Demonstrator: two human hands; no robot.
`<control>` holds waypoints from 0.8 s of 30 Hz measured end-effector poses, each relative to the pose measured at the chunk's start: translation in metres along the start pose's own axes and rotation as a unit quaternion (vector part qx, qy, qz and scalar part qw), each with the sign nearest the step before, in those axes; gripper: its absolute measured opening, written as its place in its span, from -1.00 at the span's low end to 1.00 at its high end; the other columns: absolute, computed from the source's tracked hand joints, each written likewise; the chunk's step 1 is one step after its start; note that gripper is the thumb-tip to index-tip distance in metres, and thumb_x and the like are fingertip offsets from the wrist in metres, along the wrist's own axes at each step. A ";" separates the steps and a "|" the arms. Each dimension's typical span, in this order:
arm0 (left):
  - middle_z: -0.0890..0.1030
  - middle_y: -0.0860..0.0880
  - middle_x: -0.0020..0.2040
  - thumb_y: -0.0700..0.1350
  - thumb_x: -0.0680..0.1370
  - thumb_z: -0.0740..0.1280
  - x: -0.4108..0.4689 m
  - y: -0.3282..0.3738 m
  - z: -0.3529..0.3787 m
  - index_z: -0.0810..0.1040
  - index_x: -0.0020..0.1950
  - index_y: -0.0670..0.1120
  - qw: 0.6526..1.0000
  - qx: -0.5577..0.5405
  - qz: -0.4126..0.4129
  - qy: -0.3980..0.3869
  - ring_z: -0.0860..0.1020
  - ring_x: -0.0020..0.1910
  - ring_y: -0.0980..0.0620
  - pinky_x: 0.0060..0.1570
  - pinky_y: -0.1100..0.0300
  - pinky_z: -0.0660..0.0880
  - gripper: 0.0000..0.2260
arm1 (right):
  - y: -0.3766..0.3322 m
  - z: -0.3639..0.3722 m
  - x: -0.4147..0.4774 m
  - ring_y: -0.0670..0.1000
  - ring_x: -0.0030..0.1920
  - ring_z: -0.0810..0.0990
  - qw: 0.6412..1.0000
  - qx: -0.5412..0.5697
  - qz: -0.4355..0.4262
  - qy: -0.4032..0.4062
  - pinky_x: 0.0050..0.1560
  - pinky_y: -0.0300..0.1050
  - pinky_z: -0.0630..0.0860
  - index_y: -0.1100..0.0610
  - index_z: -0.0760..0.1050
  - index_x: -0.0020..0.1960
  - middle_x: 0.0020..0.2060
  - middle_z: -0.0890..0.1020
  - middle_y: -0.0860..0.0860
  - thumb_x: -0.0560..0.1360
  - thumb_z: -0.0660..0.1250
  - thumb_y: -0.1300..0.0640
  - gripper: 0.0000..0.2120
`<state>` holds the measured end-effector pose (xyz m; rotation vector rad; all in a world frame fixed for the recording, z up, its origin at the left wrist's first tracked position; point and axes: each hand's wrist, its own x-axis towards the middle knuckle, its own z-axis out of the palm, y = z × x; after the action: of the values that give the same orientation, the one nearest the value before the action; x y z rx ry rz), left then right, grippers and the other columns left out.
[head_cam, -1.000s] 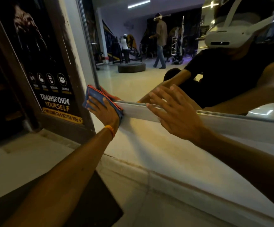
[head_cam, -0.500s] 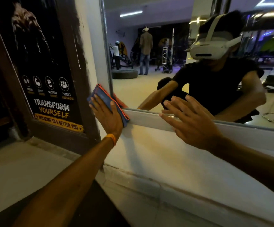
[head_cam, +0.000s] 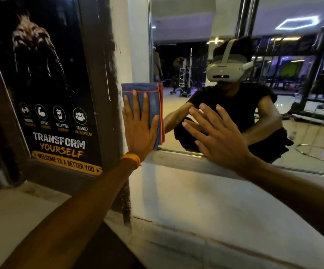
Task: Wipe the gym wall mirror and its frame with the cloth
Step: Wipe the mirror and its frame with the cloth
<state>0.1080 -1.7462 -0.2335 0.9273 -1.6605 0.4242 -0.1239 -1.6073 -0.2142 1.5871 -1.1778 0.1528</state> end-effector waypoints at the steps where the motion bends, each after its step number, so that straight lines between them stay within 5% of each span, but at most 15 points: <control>1: -0.02 -0.27 0.68 0.12 0.70 0.15 -0.018 -0.005 0.001 0.05 0.67 -0.22 1.000 -0.008 0.013 -0.019 -0.10 0.66 -0.29 0.60 -0.01 -0.37 -0.34 | -0.003 0.002 0.001 0.28 0.65 0.00 1.000 -0.003 0.004 -0.009 0.58 0.37 0.05 0.00 0.14 0.67 0.66 0.07 0.16 0.67 -0.01 -0.15 -0.41; 5: 0.02 -0.32 0.66 0.12 0.67 0.12 -0.076 -0.021 0.002 -0.02 0.68 -0.19 0.997 -0.009 0.053 -0.061 -0.04 0.64 -0.32 0.59 0.01 -0.39 -0.31 | -0.008 0.003 -0.002 0.27 0.65 0.02 1.000 -0.005 0.002 -0.014 0.59 0.35 0.04 -0.01 0.14 0.67 0.66 0.07 0.17 0.67 -0.02 -0.13 -0.42; 13: 0.06 -0.29 0.66 0.13 0.72 0.08 0.087 0.009 -0.024 0.11 0.67 -0.21 0.998 -0.001 0.050 0.031 0.00 0.64 -0.37 0.57 0.06 -0.42 -0.38 | 0.011 -0.004 0.006 0.29 0.62 0.17 0.999 -0.013 -0.039 0.014 0.56 0.38 0.12 0.02 0.22 0.64 0.62 0.22 0.18 0.65 0.21 -0.09 -0.41; 17: -0.04 -0.25 0.68 0.22 0.73 -0.06 0.023 -0.004 -0.019 0.02 0.69 -0.16 0.996 -0.023 0.079 -0.045 -0.11 0.66 -0.30 0.60 -0.03 -0.36 -0.36 | 0.019 -0.011 0.009 0.29 0.62 0.15 1.000 -0.011 -0.009 0.021 0.57 0.36 0.09 0.03 0.26 0.63 0.63 0.21 0.17 0.61 0.29 -0.07 -0.37; 20: -0.04 -0.25 0.68 0.25 0.72 -0.09 -0.005 -0.015 -0.018 0.00 0.69 -0.16 0.992 -0.022 0.098 -0.081 -0.15 0.65 -0.23 0.60 -0.01 -0.38 -0.34 | 0.028 -0.017 0.016 0.28 0.64 0.10 1.000 -0.016 -0.016 0.016 0.58 0.35 0.06 0.02 0.21 0.64 0.64 0.16 0.17 0.66 0.18 -0.09 -0.42; 24: -0.05 -0.24 0.69 0.24 0.71 -0.02 0.071 0.004 -0.032 0.00 0.69 -0.14 0.996 -0.037 0.080 -0.032 -0.14 0.66 -0.29 0.58 0.04 -0.42 -0.34 | 0.048 -0.029 0.047 0.25 0.65 0.04 1.000 -0.019 0.004 0.019 0.61 0.31 -0.05 -0.01 0.16 0.66 0.66 0.12 0.15 0.68 0.02 -0.12 -0.43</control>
<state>0.1216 -1.7460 -0.1568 0.7625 -1.8041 0.4428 -0.1227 -1.6071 -0.1407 1.5397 -1.1514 0.1641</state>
